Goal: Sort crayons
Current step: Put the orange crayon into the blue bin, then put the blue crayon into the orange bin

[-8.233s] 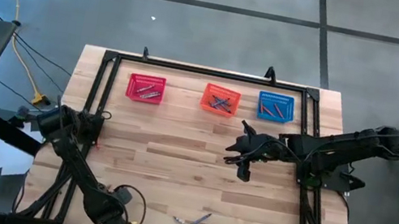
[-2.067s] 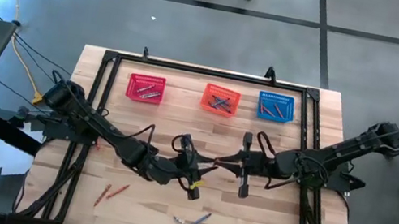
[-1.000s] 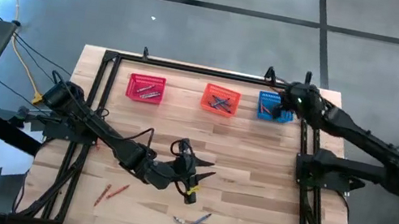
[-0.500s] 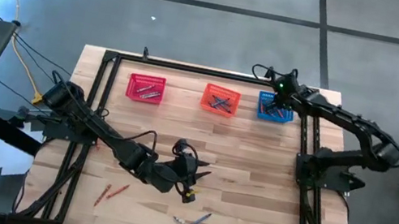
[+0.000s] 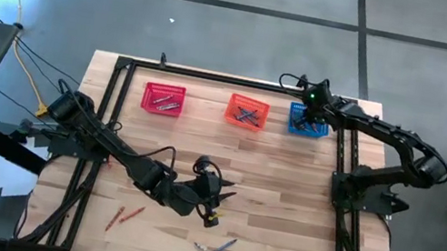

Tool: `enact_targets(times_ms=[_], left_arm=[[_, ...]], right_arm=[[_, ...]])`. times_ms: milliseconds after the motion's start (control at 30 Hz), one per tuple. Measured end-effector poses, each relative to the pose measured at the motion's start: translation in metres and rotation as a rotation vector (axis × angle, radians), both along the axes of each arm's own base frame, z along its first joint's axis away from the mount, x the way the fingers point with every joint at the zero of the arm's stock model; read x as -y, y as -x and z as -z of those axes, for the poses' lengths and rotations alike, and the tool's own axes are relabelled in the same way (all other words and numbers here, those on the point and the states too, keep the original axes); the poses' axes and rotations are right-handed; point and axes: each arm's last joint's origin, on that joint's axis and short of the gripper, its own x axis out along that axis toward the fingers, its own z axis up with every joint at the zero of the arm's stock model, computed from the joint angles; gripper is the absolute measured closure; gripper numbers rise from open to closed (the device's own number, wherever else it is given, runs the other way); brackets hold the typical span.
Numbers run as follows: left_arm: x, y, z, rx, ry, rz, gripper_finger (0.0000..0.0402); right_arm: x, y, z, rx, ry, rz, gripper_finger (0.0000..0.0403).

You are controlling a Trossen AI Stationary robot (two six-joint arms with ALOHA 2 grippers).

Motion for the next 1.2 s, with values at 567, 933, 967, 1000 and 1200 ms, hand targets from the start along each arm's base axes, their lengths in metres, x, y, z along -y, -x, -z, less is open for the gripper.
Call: enact_targets(times_ms=[567, 933, 967, 1000, 1200], left_arm=[[0.0, 0.0, 0.0, -0.001, -0.001, 0.0, 0.03], [-0.001, 0.001, 0.002, -0.027, -0.015, -0.003, 0.03], [-0.001, 0.002, 0.003, -0.037, -0.021, -0.004, 0.03], [-0.001, 0.002, 0.004, -0.047, -0.027, -0.007, 0.03], [-0.006, 0.002, 0.007, -0.082, -0.045, -0.02, 0.03]], right_arm=[[-0.009, 0.008, -0.006, -0.002, -0.039, 0.021, 0.0252], [-0.075, 0.033, -0.078, 0.512, -0.175, -0.229, 0.0258], [-0.086, 0.035, -0.081, 0.564, -0.221, -0.28, 0.0258], [-0.098, 0.037, -0.083, 0.609, -0.271, -0.331, 0.0258], [-0.155, 0.044, -0.082, 0.81, -0.478, -0.538, 0.0259]])
